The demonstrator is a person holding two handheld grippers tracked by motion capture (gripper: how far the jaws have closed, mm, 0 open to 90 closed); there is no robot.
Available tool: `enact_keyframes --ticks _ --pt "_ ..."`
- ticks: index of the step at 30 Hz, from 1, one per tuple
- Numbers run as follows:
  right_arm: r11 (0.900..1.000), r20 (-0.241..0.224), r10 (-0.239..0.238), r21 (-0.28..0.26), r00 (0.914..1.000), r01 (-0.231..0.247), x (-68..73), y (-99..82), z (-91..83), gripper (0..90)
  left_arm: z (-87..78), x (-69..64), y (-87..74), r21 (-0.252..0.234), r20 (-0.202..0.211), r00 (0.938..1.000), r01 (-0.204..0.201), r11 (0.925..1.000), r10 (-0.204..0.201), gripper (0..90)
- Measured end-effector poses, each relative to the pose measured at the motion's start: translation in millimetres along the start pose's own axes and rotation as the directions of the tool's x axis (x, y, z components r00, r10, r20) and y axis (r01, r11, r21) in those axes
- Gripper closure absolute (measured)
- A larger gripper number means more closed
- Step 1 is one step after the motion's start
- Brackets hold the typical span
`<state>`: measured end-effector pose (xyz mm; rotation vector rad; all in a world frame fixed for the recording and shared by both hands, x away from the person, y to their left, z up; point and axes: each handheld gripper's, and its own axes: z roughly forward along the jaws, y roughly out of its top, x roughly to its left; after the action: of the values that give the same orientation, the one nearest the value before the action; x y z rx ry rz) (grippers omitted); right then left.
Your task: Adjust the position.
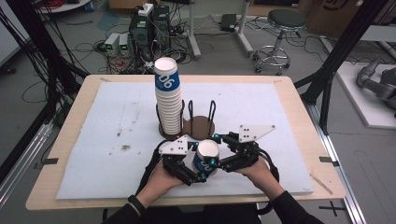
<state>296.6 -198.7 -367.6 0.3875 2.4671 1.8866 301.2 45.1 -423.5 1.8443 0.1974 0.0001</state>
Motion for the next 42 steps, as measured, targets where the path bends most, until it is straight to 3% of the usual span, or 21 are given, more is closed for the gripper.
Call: enact_keyframes --ticks 3,10,17,19,21,23,24,28,31,32,33,35,36,37,38,39,40,41,42 --pt "1.0 0.001 0.007 0.003 1.0 -0.007 0.1 -0.1 0.1 31.3 0.9 -1.4 0.8 0.007 0.006 0.9999 -0.01 0.9999 0.01 16.6" --pt "1.0 0.001 0.003 -0.007 1.0 -0.003 -0.6 0.2 -1.0 31.5 -2.1 -1.4 6.4 0.032 0.001 0.9995 -0.033 0.9989 0.033 20.2" --pt "1.0 0.005 -0.003 -0.003 1.0 0.003 -1.0 1.6 -4.2 30.0 -6.8 -2.3 17.7 0.117 -0.015 0.997 -0.073 0.9904 0.075 21.9" --pt "0.9994 0.016 0.005 0.034 0.9999 -0.006 -2.3 3.9 -5.9 22.5 -9.3 -3.4 22.5 0.166 -0.026 0.9935 -0.104 0.9806 0.11 22.0" --pt "0.9978 0.023 -0.001 0.066 0.9997 -0.001 -2.0 6.5 -7.4 21.4 -10.1 -4.1 25.4 0.199 -0.031 0.9906 -0.124 0.972 0.133 22.5" --pt "0.9972 0.021 -0.013 0.074 0.9997 0.011 -1.9 7.8 -8.3 21.3 -10.3 -4.7 26.3 0.206 -0.032 0.9904 -0.125 0.9706 0.134 22.6" --pt "0.9935 0.025 -0.029 0.11 0.9993 0.026 -1.3 11.4 -9.2 21.3 -10.9 -5.0 28.7 0.231 -0.036 0.9895 -0.128 0.9645 0.14 22.7" --pt "0.9833 0.049 -0.079 0.168 0.9957 0.069 2.8 17.5 -9.5 21.3 -9.6 -6.6 32.7 0.295 -0.043 0.9866 -0.138 0.9454 0.157 22.8" --pt "0.9696 0.053 -0.125 0.219 0.9908 0.11 6.2 19.7 -4.8 21.4 -8.0 -8.6 35.3 0.335 -0.057 0.9827 -0.148 0.9307 0.176 23.1" --pt "0.9696 0.053 -0.125 0.219 0.9908 0.11 6.2 19.7 -4.8 21.4 -8.0 -8.6 35.3 0.335 -0.057 0.9827 -0.148 0.9307 0.176 23.1" --pt "0.9584 0.05 -0.132 0.262 0.99 0.114 9.4 18.3 -1.3 27.0 -7.7 -9.3 35.6 0.335 -0.06 0.9833 -0.142 0.9314 0.172 23.1" --pt "0.9529 0.059 -0.146 0.277 0.9875 0.125 9.9 17.5 -0.7 30.0 -8.0 -10.0 35.8 0.339 -0.061 0.9797 -0.16 0.9272 0.191 23.0" --pt "0.9529 0.059 -0.146 0.277 0.9875 0.125 9.9 17.5 -0.7 30.0 -8.0 -10.0 35.8 0.339 -0.061 0.9797 -0.16 0.9272 0.191 21.4" --pt "0.9563 0.052 -0.144 0.264 0.9883 0.125 8.5 18.2 -2.7 30.1 -9.5 -10.0 34.9 0.303 -0.074 0.9774 -0.167 0.9382 0.198 19.4" --pt "0.9563 0.052 -0.144 0.264 0.9883 0.125 8.5 18.2 -2.7 30.1 -9.5 -10.0 34.9 0.303 -0.074 0.9774 -0.167 0.9382 0.198 18.1" --pt "0.9639 0.056 -0.15 0.23 0.9871 0.134 5.6 19.1 -6.3 30.2 -12.1 -8.1 32.1 0.233 -0.091 0.9794 -0.155 0.9601 0.181 16.0" --pt "0.9698 0.051 -0.133 0.212 0.9897 0.12 4.8 18.9 -9.1 30.3 -12.1 -8.1 32.1 0.233 -0.091 0.9794 -0.155 0.9601 0.181 13.9" --pt "0.9698 0.051 -0.133 0.212 0.9897 0.12 4.8 18.9 -9.1 30.3 -13.6 -6.4 30.4 0.201 -0.094 0.9815 -0.145 0.9688 0.167 13.9" --pt "0.9835 0.051 -0.103 0.154 0.9934 0.094 1.0 18.3 -15.1 30.3 -15.3 -3.6 26.3 0.135 -0.109 0.9852 -0.117 0.9839 0.132 10.5"
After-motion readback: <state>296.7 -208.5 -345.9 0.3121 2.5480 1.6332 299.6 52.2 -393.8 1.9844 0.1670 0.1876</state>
